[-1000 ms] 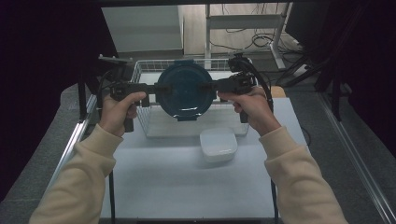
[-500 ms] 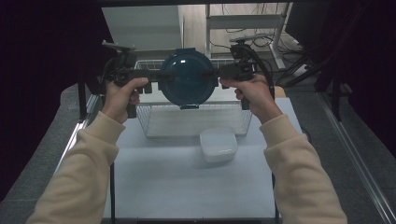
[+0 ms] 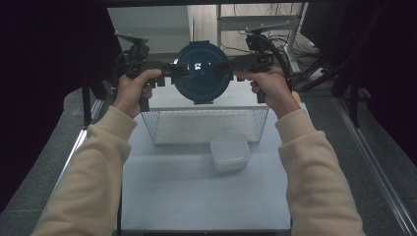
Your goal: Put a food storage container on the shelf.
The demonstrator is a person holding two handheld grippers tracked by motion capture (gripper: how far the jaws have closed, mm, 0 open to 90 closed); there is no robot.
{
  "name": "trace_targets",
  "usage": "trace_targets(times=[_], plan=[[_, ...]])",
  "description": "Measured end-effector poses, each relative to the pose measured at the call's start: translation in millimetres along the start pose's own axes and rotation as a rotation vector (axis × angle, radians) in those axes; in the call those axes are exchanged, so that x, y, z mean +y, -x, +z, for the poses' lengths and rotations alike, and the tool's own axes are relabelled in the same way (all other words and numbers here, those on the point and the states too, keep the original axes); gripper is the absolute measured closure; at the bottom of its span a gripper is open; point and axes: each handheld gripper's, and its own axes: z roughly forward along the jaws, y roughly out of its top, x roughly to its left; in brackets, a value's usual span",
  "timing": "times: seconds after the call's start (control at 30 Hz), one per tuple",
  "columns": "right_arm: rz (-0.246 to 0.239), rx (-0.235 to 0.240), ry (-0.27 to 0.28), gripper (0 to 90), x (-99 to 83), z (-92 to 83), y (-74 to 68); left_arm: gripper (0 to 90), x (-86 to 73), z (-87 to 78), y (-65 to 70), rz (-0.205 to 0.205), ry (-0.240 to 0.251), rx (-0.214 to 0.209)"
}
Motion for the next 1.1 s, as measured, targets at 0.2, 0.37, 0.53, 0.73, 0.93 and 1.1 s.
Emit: trace_targets(times=[0.2, 0.37, 0.53, 0.73, 0.93, 1.1], plan=[[0.041, -0.019, -0.013, 36.4, 0.8, 7.7, 14.3, 40.1, 4.3, 15.0, -16.1, -0.043, -0.024, -0.019], [0.073, -0.021, -0.024, 36.5, 0.2, 13.5, 24.8, 40.0, 6.8, 23.5, -24.4, -0.056, -0.037, -0.019], [0.107, -0.026, -0.033, 36.4, -2.1, 21.0, 32.9, 39.9, 7.2, 31.4, -37.0, -0.074, -0.064, -0.021], [0.143, -0.023, -0.050, 36.1, -6.1, 30.2, 45.5, 39.8, 4.5, 41.2, -45.8, -0.097, -0.082, -0.012], [0.188, -0.014, -0.042, 36.5, -11.0, 36.9, 59.0, 39.9, 4.9, 50.5, -56.3, -0.142, -0.071, -0.020], [0.258, -0.002, -0.031, 35.6, -11.1, 42.6, 70.9, 39.7, 7.0, 58.3, -65.0, -0.201, -0.050, -0.023]])
